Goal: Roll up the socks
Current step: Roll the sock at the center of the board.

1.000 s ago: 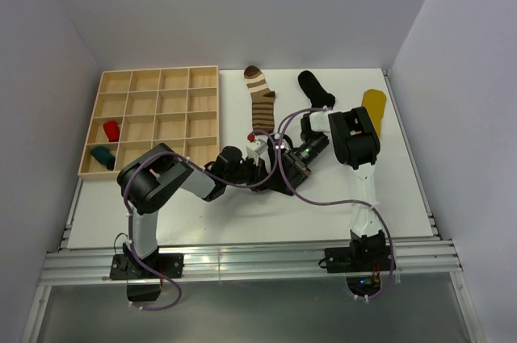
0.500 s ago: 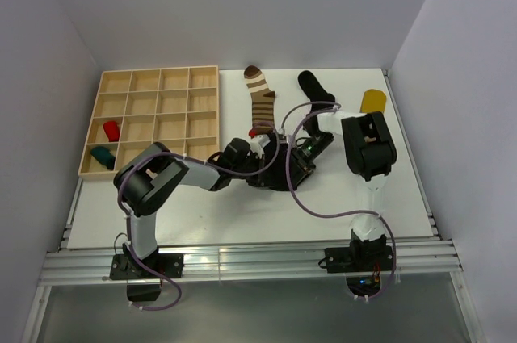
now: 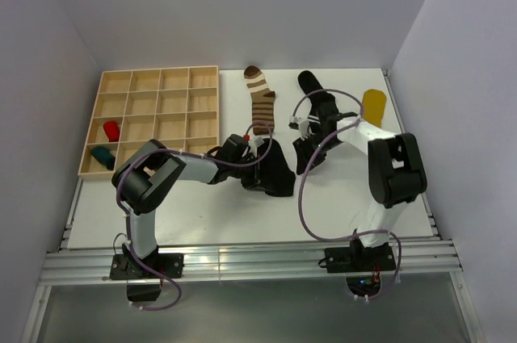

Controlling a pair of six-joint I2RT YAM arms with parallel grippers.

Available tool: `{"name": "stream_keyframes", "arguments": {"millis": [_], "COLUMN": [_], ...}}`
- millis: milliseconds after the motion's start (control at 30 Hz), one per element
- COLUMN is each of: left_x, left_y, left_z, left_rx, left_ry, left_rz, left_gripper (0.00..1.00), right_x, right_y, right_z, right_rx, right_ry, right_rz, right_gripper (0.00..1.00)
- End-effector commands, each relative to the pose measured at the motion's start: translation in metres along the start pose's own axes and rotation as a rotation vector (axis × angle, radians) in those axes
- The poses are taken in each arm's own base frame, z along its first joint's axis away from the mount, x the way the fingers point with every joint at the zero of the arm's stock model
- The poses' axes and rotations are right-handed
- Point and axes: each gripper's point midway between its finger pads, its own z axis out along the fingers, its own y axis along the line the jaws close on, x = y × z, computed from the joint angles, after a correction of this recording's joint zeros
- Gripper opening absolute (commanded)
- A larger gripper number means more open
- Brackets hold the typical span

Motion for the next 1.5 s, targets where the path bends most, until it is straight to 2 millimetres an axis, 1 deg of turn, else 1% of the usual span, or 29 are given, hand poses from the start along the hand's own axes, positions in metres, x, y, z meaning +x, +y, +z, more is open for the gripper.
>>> {"name": "stream_keyframes", "arguments": {"millis": [0, 67, 100, 167, 200, 267, 300, 333, 367, 433, 467, 500, 533, 567, 600, 700, 733, 800, 833, 900, 933, 1000, 1067, 1133, 1300, 1333, 1400, 1467], "left_x": [0.039, 0.043, 0.045, 0.05, 0.051, 0.053, 0.053, 0.052, 0.053, 0.053, 0.054, 0.053, 0.053, 0.051, 0.051, 0.049, 0.048, 0.048, 0.048, 0.045, 0.045, 0.044, 0.043, 0.045, 0.046, 0.045, 0.046, 0.046], "left_y": [0.029, 0.03, 0.028, 0.03, 0.029, 0.03, 0.03, 0.032, 0.034, 0.038, 0.039, 0.039, 0.041, 0.04, 0.04, 0.039, 0.038, 0.038, 0.039, 0.038, 0.037, 0.037, 0.037, 0.038, 0.038, 0.038, 0.038, 0.037], "left_z": [-0.004, -0.004, -0.005, -0.004, -0.004, -0.006, -0.006, -0.007, -0.008, -0.009, -0.009, -0.009, -0.009, -0.009, -0.009, -0.008, -0.007, -0.007, -0.007, -0.006, -0.006, -0.006, -0.005, -0.004, -0.004, -0.004, -0.004, -0.004], "left_rx": [-0.091, -0.085, -0.074, -0.076, -0.074, -0.065, -0.064, -0.067, -0.074, -0.086, -0.083, -0.088, -0.093, -0.094, -0.095, -0.094, -0.094, -0.108, -0.111, -0.114, -0.114, -0.115, -0.117, -0.117, -0.116, -0.115, -0.112, -0.103], "left_ry": [0.149, 0.169, 0.186, 0.217, 0.228, 0.243, 0.25, 0.254, 0.26, 0.267, 0.274, 0.277, 0.278, 0.274, 0.276, 0.279, 0.279, 0.286, 0.288, 0.285, 0.286, 0.288, 0.288, 0.29, 0.298, 0.298, 0.3, 0.305], "left_rz": [-0.147, -0.184, -0.198, -0.243, -0.26, -0.285, -0.293, -0.305, -0.314, -0.345, -0.356, -0.365, -0.373, -0.373, -0.378, -0.398, -0.398, -0.404, -0.406, -0.404, -0.402, -0.408, -0.407, -0.409, -0.409, -0.412, -0.409, -0.408], "left_gripper": [0.0, 0.0, 0.0, 0.0, 0.0, 0.0, 0.0, 0.0, 0.01, 0.0, 0.0, 0.01, 0.0, 0.0, 0.0, 0.0, 0.0, 0.0, 0.0, 0.0, 0.0, 0.0, 0.0, 0.0, 0.0, 0.0, 0.0, 0.0], "right_x": [-0.03, -0.03, -0.031, -0.03, -0.029, -0.026, -0.021, -0.019, -0.016, -0.008, -0.004, 0.004, 0.006, 0.01, 0.016, 0.024, 0.027, 0.03, 0.032, 0.035, 0.036, 0.034, 0.034, 0.034, 0.037, 0.038, 0.037, 0.038], "right_y": [-0.005, 0.0, 0.004, 0.012, 0.018, 0.031, 0.036, 0.042, 0.054, 0.065, 0.077, 0.08, 0.084, 0.092, 0.094, 0.103, 0.1, 0.103, 0.109, 0.109, 0.113, 0.111, 0.115, 0.111, 0.114, 0.111, 0.109, 0.105], "right_z": [-0.028, -0.033, -0.041, -0.043, -0.048, -0.044, -0.043, -0.041, -0.034, -0.029, -0.021, -0.014, -0.013, -0.008, -0.003, 0.006, 0.008, 0.014, 0.018, 0.022, 0.025, 0.026, 0.029, 0.031, 0.043, 0.045, 0.046, 0.047], "right_rx": [0.121, 0.142, 0.163, 0.184, 0.204, 0.212, 0.233, 0.239, 0.227, 0.248, 0.23, 0.226, 0.233, 0.216, 0.206, 0.185, 0.204, 0.214, 0.204, 0.224, 0.222, 0.253, 0.258, 0.294, 0.304, 0.311, 0.322, 0.342], "right_ry": [-0.153, -0.185, -0.212, -0.232, -0.255, -0.257, -0.261, -0.265, -0.258, -0.264, -0.254, -0.244, -0.244, -0.231, -0.216, -0.194, -0.181, -0.183, -0.18, -0.182, -0.182, -0.2, -0.203, -0.203, -0.182, -0.172, -0.173, -0.166], "right_rz": [-0.148, -0.196, -0.243, -0.298, -0.352, -0.428, -0.48, -0.517, -0.571, -0.655, -0.706, -0.733, -0.761, -0.8, -0.81, -0.861, -0.872, -0.905, -0.933, -0.951, -0.972, -0.989, -1.017, -1.031, -1.074, -1.069, -1.071, -1.065], "right_gripper": [0.4, 0.41, 0.41, 0.41, 0.42, 0.42, 0.42, 0.43, 0.43, 0.44, 0.45, 0.47, 0.47, 0.47, 0.47, 0.47, 0.47, 0.48, 0.48, 0.48, 0.48, 0.48, 0.48, 0.48, 0.48, 0.48, 0.45, 0.4]}}
